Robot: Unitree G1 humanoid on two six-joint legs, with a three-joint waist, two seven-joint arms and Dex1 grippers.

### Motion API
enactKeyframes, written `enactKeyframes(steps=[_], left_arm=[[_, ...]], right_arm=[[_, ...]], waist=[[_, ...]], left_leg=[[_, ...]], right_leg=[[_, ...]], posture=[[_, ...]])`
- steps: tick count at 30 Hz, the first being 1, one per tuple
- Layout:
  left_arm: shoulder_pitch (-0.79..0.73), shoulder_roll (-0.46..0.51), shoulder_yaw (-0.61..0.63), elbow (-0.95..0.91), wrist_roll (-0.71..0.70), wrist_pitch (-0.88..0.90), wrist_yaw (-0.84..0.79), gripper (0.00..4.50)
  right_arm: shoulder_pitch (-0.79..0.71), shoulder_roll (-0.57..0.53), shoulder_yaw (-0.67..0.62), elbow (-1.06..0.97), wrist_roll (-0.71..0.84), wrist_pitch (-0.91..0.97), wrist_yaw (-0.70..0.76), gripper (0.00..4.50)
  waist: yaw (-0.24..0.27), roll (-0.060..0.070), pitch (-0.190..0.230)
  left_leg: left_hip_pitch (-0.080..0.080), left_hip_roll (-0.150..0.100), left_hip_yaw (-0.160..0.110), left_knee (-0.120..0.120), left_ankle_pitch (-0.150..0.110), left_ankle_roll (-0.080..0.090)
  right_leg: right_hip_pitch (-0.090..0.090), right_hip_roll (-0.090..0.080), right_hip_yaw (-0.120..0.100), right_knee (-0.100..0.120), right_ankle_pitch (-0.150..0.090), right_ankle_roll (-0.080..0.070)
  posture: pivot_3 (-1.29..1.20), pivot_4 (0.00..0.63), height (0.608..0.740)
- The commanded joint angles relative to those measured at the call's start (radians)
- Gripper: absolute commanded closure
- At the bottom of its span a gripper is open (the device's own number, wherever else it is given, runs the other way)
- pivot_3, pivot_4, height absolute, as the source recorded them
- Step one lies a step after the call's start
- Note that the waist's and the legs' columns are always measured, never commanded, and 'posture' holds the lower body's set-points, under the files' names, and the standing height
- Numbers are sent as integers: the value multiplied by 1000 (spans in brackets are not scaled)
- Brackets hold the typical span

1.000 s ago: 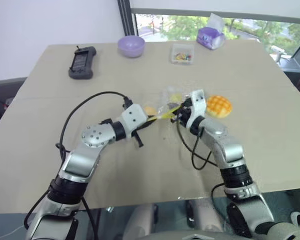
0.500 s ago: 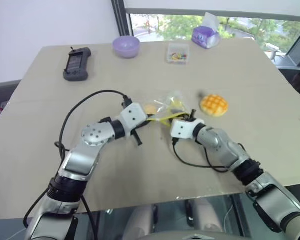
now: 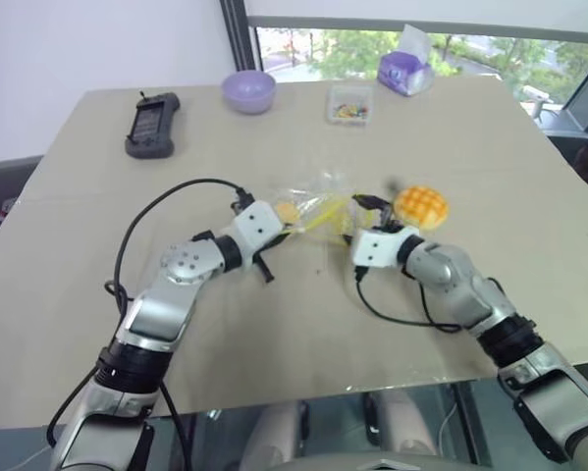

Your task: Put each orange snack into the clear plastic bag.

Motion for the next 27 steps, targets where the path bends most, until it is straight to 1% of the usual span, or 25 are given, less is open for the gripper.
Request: enactKeyframes(steps=[1,3,6,9,11,13,17,20,22,23,25,27], left_arm=[[-34,-9,24,19,7,-2,23,4500],[-44,-15,28,33,2,-6,22,4500],[-59,-24,35,44,-12,-10,15,4500],[-68,-29,42,45,-26,-10,4,4500],[-77,-28,51,45,-35,-9,-3,4500],[-84,-25,58,46,-40,-7,-7,4500],[-96,-20,72,42,-56,10,-8,4500],[-88,-21,85,23,-77,35,-6,4500],[-82,-23,91,11,-82,53,-1,4500],[-81,-24,92,8,-82,59,3,4500],[-84,-25,88,11,-70,68,17,4500],[-86,-26,85,13,-65,71,24,4500]], right_arm=[[51,-15,-124,-177,180,105,120,82],[78,0,-220,-228,275,205,131,82],[85,23,-323,-198,326,347,86,82],[72,43,-362,-100,352,417,63,82],[30,87,-397,33,373,474,9,82],[0,121,-419,123,395,513,-22,82],[-45,158,-444,268,422,499,-56,82],[-50,160,-448,301,430,471,-72,832],[-41,160,-448,282,439,466,-74,1687],[-35,158,-447,266,441,463,-72,2243],[-10,146,-439,191,448,451,-51,3055],[19,135,-441,89,471,466,-22,3055]], waist=[[1,0,0],[-1,0,0],[1,0,0],[1,0,0],[0,0,0],[-5,0,0],[-6,-1,-1],[-4,-2,-1],[-4,-2,-1],[-4,-2,-1],[-4,-2,-1],[-2,-1,-1]], left_leg=[[0,0,0,0,0,0],[0,0,0,0,0,1],[0,0,0,1,-1,1],[1,0,0,0,-1,1],[1,0,1,0,-1,1],[1,0,1,0,-1,1],[2,0,2,0,0,1],[4,0,1,1,-1,1],[4,0,1,1,-1,1],[4,0,1,1,-1,1],[3,0,0,1,-1,1],[3,0,0,1,-1,1]], right_leg=[[0,0,0,0,0,0],[0,0,0,0,0,0],[0,0,0,0,0,0],[0,0,0,1,0,0],[0,0,1,1,0,0],[0,0,1,1,0,0],[1,0,2,2,0,0],[3,-1,1,2,0,0],[3,-1,1,2,0,0],[3,-1,1,2,0,0],[3,-1,1,2,0,0],[3,0,0,3,0,0]], posture=[[0,150,740],[0,150,740],[0,150,740],[0,150,740],[0,150,740],[0,150,740],[0,150,740],[0,150,740],[0,150,740],[0,150,740],[0,150,740],[0,150,740]])
